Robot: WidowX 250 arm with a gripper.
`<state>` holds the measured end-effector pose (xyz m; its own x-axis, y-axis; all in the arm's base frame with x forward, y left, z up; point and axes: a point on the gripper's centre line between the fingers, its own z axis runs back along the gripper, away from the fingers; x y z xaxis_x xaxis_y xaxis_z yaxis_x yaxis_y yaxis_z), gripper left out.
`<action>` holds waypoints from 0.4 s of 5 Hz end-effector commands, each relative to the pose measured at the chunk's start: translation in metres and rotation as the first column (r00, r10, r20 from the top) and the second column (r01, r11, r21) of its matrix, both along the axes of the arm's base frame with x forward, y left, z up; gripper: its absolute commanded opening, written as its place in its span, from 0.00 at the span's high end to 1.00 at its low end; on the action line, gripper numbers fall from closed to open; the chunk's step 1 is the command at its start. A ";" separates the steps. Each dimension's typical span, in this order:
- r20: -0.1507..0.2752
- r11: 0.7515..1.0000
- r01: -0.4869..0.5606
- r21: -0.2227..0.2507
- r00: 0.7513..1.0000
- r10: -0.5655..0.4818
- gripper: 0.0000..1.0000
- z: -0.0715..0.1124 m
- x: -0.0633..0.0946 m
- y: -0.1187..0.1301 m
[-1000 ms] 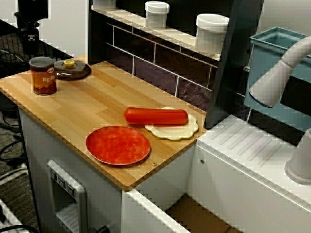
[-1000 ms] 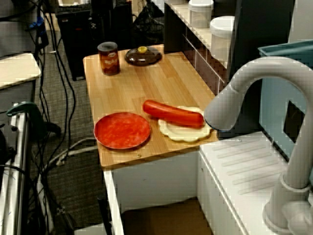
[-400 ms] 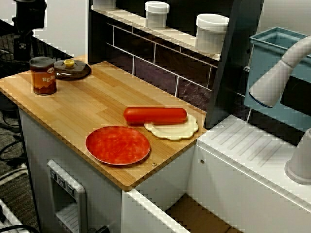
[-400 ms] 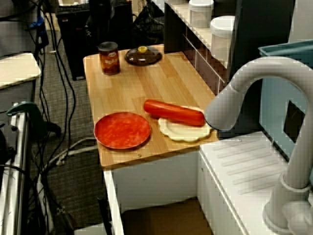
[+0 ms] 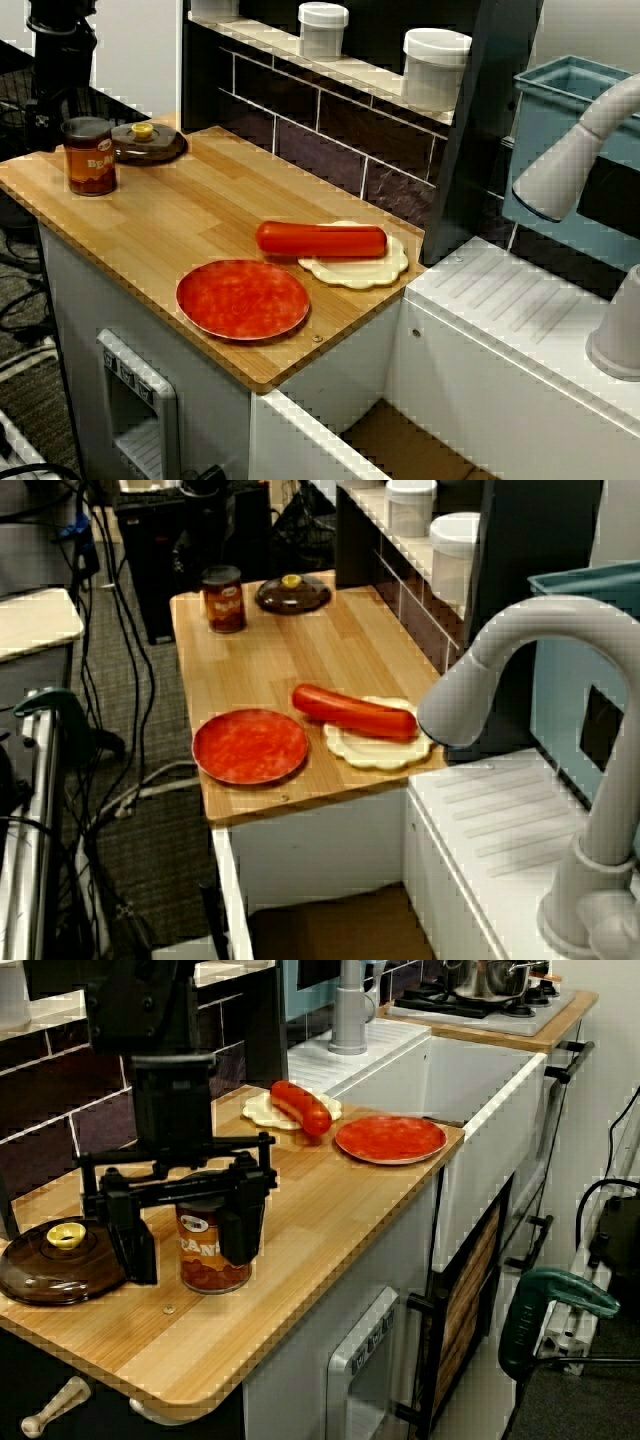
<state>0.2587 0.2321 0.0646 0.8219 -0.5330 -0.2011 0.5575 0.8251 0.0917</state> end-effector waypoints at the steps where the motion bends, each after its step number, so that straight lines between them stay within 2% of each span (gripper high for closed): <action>1: -0.016 0.997 0.044 -0.069 0.999 -0.045 0.00 0.010 0.011 -0.005; 2: -0.031 0.978 0.126 -0.168 0.991 -0.133 0.00 0.006 0.023 -0.031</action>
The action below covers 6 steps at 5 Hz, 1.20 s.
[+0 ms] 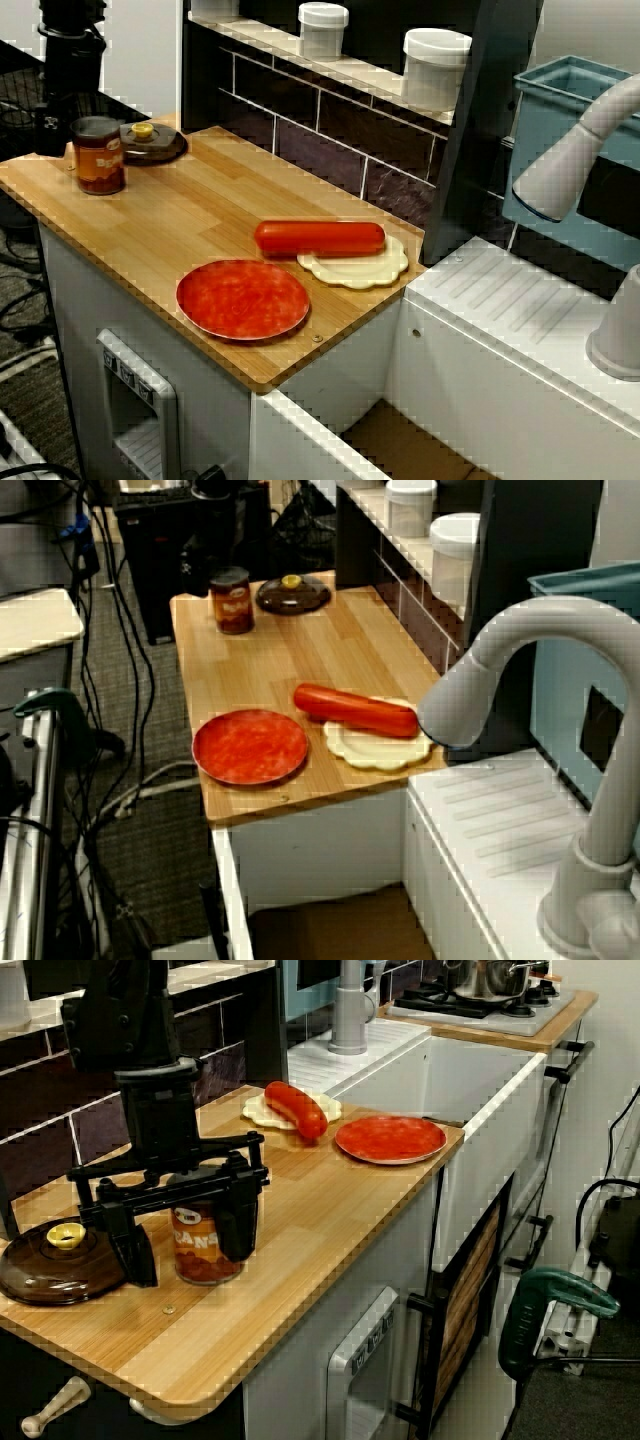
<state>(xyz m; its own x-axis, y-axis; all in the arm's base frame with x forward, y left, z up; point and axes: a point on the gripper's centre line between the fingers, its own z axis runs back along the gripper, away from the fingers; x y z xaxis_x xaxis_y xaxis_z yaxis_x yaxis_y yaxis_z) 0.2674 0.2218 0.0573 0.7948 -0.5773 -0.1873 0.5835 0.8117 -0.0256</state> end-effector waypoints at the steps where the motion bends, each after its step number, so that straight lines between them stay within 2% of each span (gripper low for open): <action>1: 0.022 0.975 0.178 -0.130 0.984 -0.176 0.00 0.013 0.023 -0.047; 3: 0.042 0.958 0.211 -0.196 0.977 -0.207 0.00 0.010 0.027 -0.079; 4: 0.037 0.956 0.198 -0.215 0.980 -0.195 0.00 0.010 0.033 -0.086; 6: 0.021 0.944 0.214 -0.251 0.976 -0.215 0.00 0.013 0.050 -0.116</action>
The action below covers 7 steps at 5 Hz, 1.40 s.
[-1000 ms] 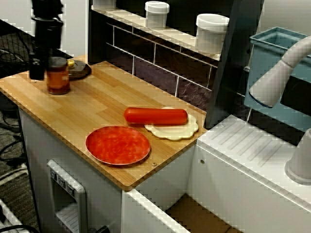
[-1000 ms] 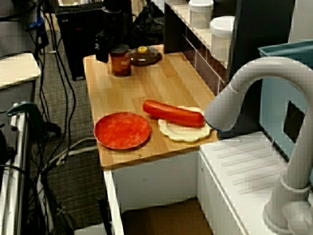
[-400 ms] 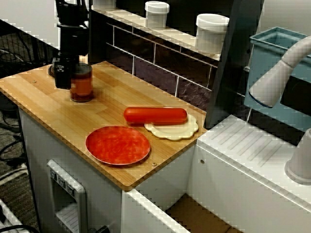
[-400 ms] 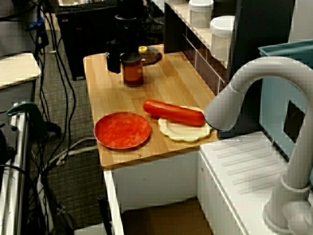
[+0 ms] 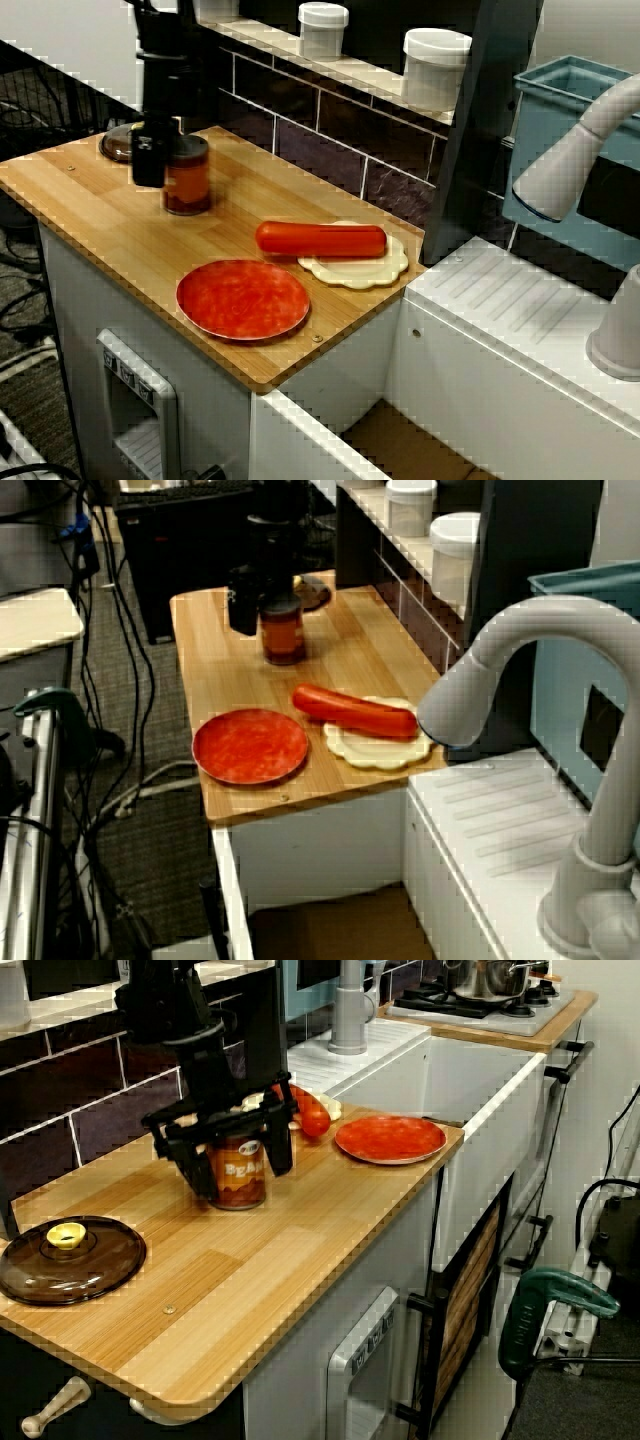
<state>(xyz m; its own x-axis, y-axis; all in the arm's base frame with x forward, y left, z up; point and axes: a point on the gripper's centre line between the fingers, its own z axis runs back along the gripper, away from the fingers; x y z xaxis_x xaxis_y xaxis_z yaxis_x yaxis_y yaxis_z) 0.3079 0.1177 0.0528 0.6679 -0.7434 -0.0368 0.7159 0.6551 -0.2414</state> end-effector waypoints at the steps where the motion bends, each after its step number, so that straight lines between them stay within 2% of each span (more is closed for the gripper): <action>1: 0.023 0.999 0.052 0.005 0.998 -0.052 0.00 0.016 0.010 -0.029; 2: 0.037 0.997 0.069 0.025 0.997 -0.070 0.00 0.014 0.007 -0.044; 5: 0.004 0.999 0.039 0.033 0.999 -0.039 0.00 0.009 0.013 -0.059; 6: 0.024 0.999 0.016 0.043 1.000 -0.017 0.00 0.012 0.012 -0.054; 7: 0.106 0.989 -0.082 0.126 0.992 0.069 0.00 0.023 0.010 -0.040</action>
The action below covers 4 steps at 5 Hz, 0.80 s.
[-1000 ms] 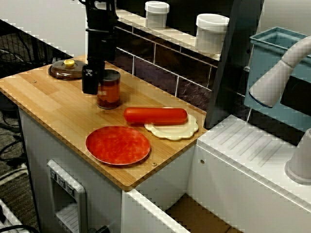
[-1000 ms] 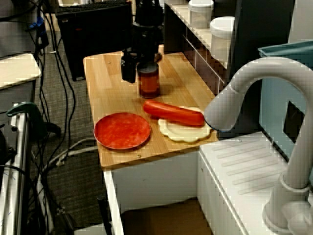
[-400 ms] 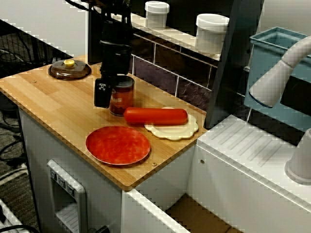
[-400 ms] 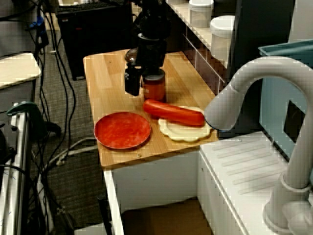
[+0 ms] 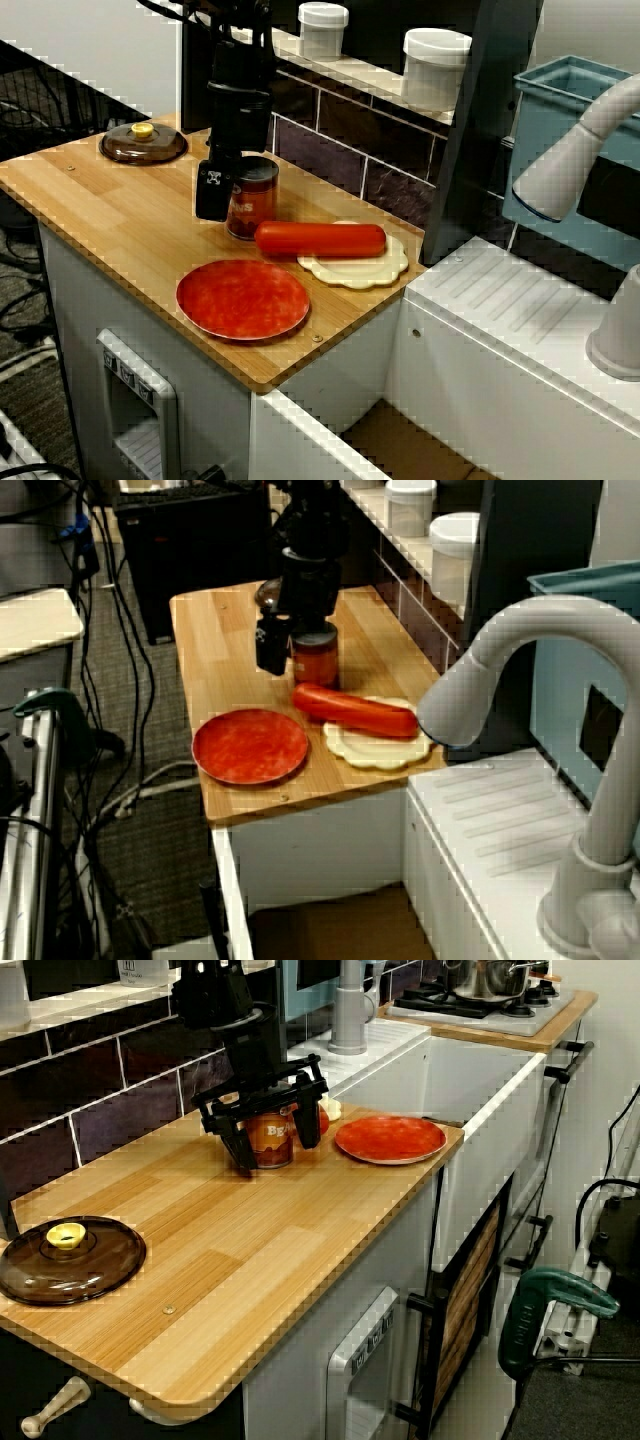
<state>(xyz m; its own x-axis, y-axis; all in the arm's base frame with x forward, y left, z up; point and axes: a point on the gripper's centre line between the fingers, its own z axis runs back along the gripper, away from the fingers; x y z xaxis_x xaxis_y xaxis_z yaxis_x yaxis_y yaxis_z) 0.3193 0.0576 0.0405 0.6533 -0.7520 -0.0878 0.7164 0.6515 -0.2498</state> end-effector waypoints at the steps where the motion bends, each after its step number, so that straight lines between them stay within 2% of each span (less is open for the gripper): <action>1: 0.188 0.986 -0.125 0.111 0.977 0.103 0.00 0.047 -0.008 0.032; 3: 0.206 0.986 -0.145 0.077 0.970 0.126 0.00 0.075 -0.016 0.036; 4: 0.265 0.972 -0.205 0.118 0.949 0.168 0.00 0.085 -0.023 0.022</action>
<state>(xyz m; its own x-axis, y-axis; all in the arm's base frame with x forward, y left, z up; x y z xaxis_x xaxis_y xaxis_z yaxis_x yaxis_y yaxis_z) 0.3007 0.0780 0.1056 0.7940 -0.6066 -0.0389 0.6060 0.7950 -0.0278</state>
